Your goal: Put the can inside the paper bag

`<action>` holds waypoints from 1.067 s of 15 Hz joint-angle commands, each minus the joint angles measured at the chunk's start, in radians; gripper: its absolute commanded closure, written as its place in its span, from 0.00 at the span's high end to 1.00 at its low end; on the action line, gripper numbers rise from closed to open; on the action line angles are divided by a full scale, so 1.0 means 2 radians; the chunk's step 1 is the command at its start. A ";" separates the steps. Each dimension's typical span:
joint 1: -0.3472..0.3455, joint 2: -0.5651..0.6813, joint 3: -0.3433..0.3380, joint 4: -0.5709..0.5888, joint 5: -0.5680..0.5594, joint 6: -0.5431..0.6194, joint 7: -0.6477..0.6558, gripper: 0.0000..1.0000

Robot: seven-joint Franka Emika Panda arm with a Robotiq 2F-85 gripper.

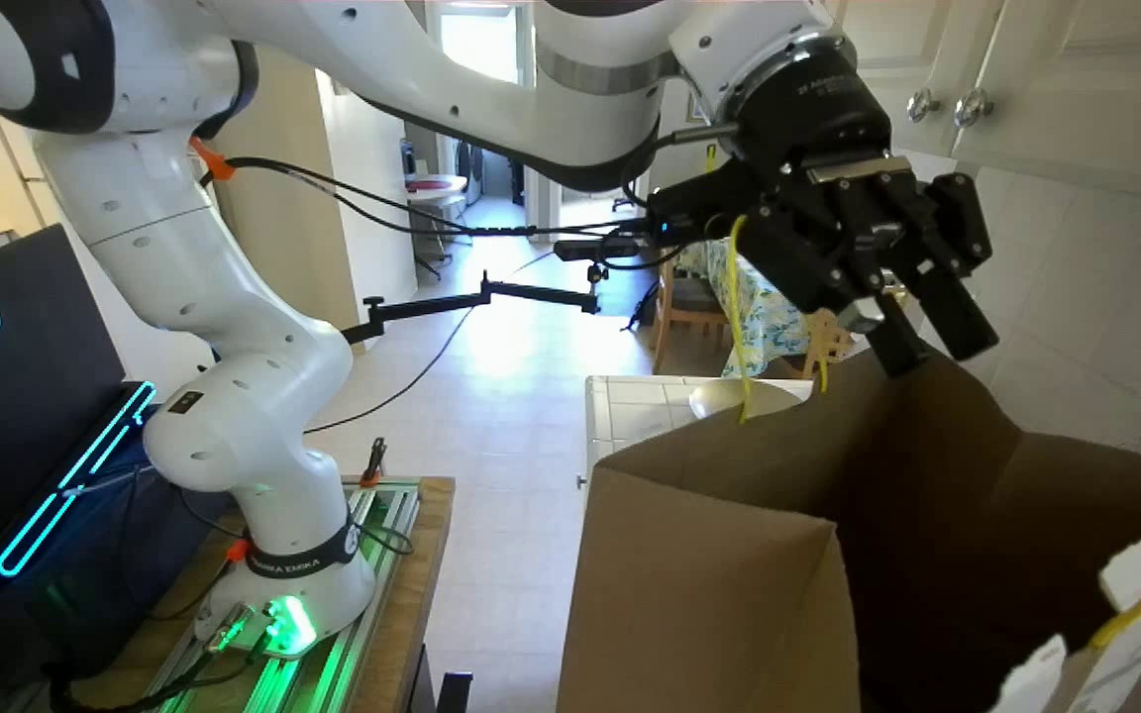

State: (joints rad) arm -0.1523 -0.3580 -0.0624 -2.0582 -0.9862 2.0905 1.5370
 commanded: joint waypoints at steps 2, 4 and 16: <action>0.014 -0.048 0.031 0.009 -0.005 -0.034 -0.037 0.79; 0.024 -0.071 0.046 0.012 -0.006 -0.037 -0.055 0.93; 0.096 -0.141 0.054 0.016 0.319 -0.060 -0.292 1.00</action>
State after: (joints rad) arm 0.0321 -0.6038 0.0494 -2.0312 -0.5137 2.0168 1.0644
